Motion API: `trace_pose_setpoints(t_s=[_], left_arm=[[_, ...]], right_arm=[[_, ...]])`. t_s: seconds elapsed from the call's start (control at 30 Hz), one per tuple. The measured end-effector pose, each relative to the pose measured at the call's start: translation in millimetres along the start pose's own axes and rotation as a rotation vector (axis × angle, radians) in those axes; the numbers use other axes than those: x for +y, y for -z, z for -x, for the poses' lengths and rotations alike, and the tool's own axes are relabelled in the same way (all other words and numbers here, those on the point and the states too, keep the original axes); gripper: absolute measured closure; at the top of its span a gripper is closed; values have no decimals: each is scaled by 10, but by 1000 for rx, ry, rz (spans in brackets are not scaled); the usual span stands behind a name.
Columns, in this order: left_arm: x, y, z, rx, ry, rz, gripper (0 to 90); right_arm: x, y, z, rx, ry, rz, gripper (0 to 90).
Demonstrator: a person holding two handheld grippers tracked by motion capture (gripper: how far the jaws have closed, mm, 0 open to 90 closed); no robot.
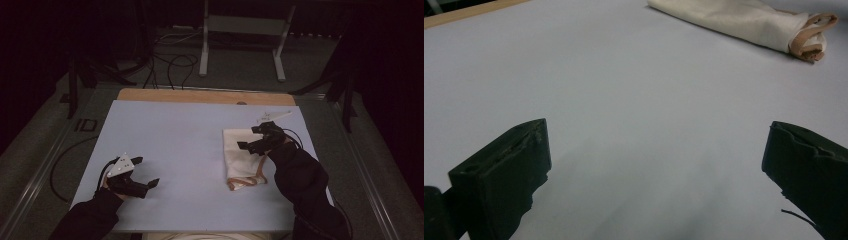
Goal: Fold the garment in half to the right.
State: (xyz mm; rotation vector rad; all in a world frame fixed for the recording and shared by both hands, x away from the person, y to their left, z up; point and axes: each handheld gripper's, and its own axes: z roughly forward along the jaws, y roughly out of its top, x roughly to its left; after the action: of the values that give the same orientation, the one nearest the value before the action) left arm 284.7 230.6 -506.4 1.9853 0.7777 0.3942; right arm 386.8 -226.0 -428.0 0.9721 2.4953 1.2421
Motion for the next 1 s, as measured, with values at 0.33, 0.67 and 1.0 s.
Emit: trace_pose_setpoints(t_s=[0.33, 0.67, 1.0], left_arm=[[-4, 9, 1, 6, -8, -4, 1], [-2, 23, 2, 10, -3, 1, 1], [-22, 34, 1, 5, 2, -1, 1]], right_arm=[[-471, 101, -181, -10, 48, -4, 121], [-868, 270, -257, -38, -13, 50, 120], [-1181, 341, -283, -118, -36, 78, 119]])
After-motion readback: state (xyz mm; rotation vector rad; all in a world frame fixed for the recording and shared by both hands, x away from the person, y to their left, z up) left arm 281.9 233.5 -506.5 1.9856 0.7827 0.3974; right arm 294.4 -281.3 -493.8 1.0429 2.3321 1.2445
